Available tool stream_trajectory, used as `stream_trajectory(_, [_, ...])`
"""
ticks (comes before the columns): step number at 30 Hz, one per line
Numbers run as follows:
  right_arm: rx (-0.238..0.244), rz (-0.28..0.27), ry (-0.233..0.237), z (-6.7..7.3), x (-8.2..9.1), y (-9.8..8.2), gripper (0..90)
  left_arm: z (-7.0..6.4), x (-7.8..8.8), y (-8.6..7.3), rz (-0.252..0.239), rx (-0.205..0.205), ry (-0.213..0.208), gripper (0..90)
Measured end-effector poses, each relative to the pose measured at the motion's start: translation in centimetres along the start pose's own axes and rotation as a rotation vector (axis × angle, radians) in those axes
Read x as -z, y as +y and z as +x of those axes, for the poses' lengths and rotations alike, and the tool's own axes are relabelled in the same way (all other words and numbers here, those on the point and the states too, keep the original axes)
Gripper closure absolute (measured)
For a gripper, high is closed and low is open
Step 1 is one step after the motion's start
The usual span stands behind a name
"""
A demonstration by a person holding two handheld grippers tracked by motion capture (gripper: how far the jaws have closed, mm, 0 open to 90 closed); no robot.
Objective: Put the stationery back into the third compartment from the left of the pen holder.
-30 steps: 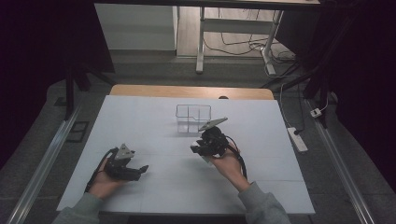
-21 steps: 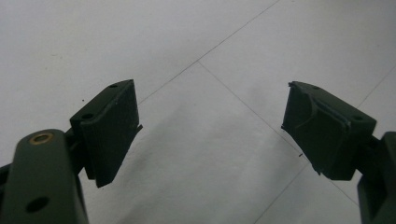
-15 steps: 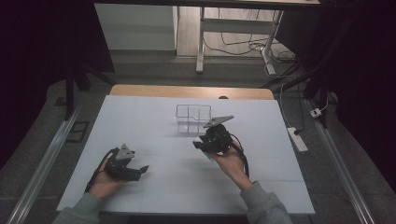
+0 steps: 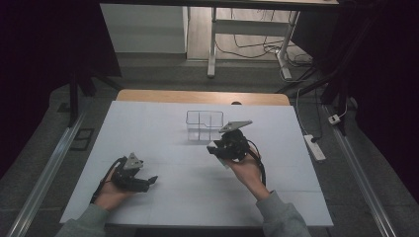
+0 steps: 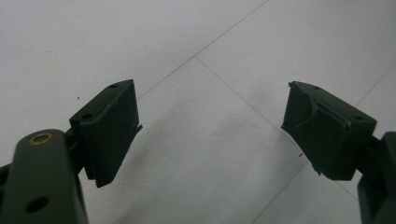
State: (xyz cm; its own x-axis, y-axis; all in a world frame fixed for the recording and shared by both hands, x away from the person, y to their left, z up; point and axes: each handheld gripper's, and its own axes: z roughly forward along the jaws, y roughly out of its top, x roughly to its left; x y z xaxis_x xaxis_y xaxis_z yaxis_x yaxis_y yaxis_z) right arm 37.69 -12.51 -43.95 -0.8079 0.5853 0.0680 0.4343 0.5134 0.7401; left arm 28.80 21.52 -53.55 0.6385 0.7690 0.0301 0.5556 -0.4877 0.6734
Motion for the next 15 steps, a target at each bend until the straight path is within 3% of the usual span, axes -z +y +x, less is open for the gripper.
stream_trajectory(15, [0.009,-0.030,-0.012,-0.27,0.36,0.09,64.4,-0.09,-0.13,0.01,0.010,-0.007,-0.002,18.3])
